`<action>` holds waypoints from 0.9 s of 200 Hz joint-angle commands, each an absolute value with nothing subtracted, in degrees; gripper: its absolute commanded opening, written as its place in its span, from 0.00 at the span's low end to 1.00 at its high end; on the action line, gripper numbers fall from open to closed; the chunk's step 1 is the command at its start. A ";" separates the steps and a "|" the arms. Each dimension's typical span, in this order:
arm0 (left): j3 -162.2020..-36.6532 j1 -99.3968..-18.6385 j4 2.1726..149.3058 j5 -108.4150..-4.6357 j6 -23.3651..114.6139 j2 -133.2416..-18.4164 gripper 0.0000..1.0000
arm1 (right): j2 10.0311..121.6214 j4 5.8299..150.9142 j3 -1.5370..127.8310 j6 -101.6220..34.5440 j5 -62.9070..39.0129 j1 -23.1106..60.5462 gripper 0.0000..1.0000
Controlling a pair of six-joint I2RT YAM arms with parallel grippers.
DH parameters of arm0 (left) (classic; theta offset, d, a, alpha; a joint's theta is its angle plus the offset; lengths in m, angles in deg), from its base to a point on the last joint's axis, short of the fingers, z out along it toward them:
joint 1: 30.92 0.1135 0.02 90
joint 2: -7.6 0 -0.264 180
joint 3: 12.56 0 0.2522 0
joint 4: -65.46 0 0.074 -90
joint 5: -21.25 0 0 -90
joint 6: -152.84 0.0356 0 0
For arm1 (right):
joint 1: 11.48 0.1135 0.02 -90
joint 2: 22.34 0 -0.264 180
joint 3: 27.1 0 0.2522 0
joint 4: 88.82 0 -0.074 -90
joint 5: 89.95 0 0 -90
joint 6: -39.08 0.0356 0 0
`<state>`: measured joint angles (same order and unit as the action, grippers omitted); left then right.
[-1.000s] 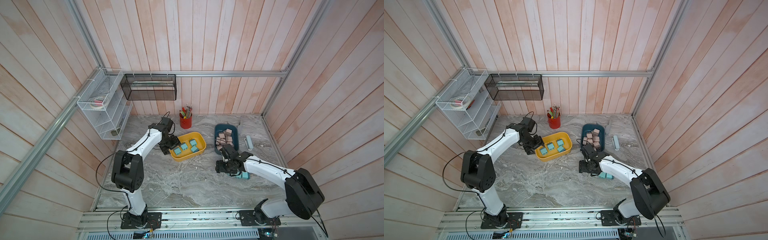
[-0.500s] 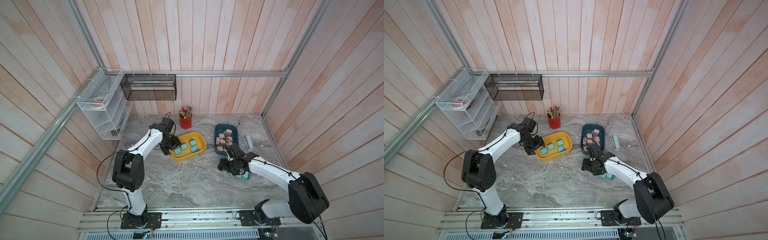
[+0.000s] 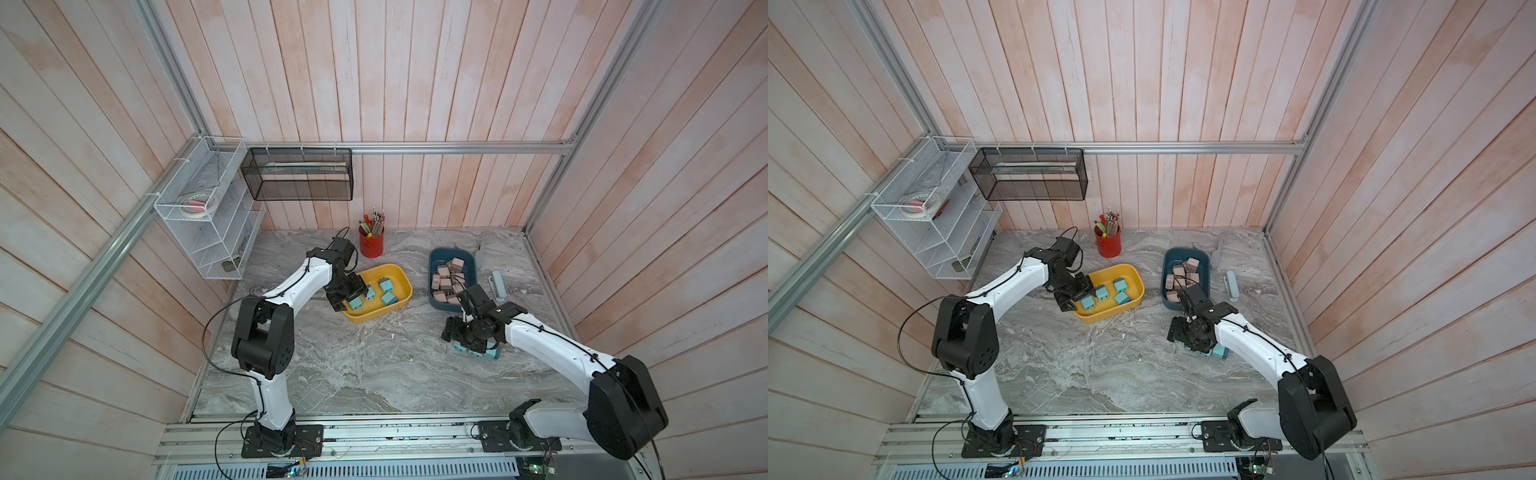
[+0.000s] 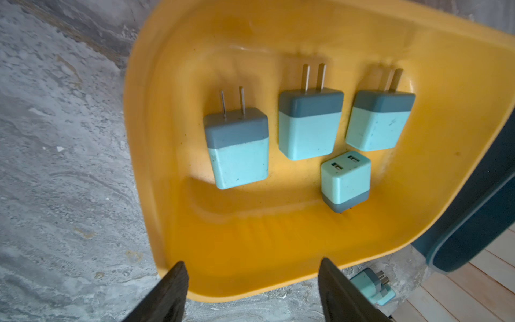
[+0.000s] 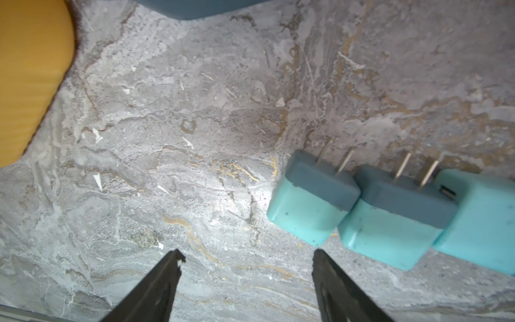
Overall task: Place the plugs by color into the storage box
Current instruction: Pick up the plug from the center of the board.
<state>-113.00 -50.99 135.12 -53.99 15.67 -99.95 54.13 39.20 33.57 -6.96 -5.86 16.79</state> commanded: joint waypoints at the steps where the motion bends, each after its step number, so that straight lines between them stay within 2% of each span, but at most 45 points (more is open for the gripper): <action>1: -114.39 -51.22 134.86 -53.41 15.65 -100.41 0.76 | 56.08 37.57 32.71 -6.17 -6.49 15.52 0.78; 63: -113.27 -51.13 134.85 -53.55 15.91 -99.58 0.76 | 63.04 40.32 34.74 -8.93 -7.14 14.45 0.78; 129: -110.51 -50.96 133.80 -53.50 15.65 -97.97 0.76 | 71.31 37.99 40.25 -13.90 -2.65 14.09 0.75; 148: -110.09 -50.81 133.80 -53.51 15.65 -97.77 0.76 | 72.75 37.47 41.21 -14.57 -2.23 14.20 0.67; 180: -109.99 -50.27 133.88 -53.51 15.26 -97.44 0.76 | 73.96 35.40 42.52 -17.20 -0.38 16.42 0.39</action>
<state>-110.77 -50.97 133.85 -53.77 15.67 -99.44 72.38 38.18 41.05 -14.39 -3.13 14.80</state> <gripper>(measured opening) 0.758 0.466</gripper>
